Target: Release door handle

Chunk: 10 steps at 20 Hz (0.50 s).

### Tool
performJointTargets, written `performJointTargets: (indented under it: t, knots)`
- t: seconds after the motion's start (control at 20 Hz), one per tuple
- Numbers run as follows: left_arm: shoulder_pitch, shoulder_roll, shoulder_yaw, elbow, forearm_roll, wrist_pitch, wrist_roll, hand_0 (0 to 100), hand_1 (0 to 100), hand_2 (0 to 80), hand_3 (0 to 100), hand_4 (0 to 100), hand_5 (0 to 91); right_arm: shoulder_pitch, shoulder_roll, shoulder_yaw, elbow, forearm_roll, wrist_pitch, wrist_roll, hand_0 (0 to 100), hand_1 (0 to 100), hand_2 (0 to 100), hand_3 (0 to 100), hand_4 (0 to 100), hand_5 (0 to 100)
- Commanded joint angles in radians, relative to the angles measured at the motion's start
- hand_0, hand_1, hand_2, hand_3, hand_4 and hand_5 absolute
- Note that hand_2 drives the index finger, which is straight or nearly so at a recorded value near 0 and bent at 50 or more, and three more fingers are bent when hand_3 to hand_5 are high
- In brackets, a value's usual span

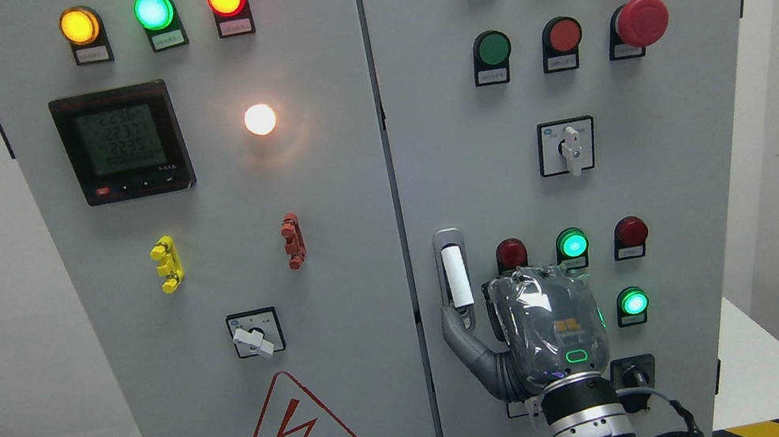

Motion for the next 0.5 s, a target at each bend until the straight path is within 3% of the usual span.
performJointTargets:
  t: [0.0, 0.45]
  knots:
    - [-0.025, 0.0, 0.017, 0.0, 0.0, 0.001, 0.0, 12, 39, 0.0, 0, 0, 0.0, 0.004, 0.003, -0.008, -0.002, 0.0, 0.0, -0.002, 48, 14, 98, 100, 89, 99]
    - [-0.026, 0.0, 0.017, 0.0, 0.0, 0.001, 0.0, 12, 39, 0.0, 0, 0, 0.0, 0.002, 0.005, -0.017, -0.004, -0.002, 0.0, -0.002, 51, 12, 98, 100, 90, 99]
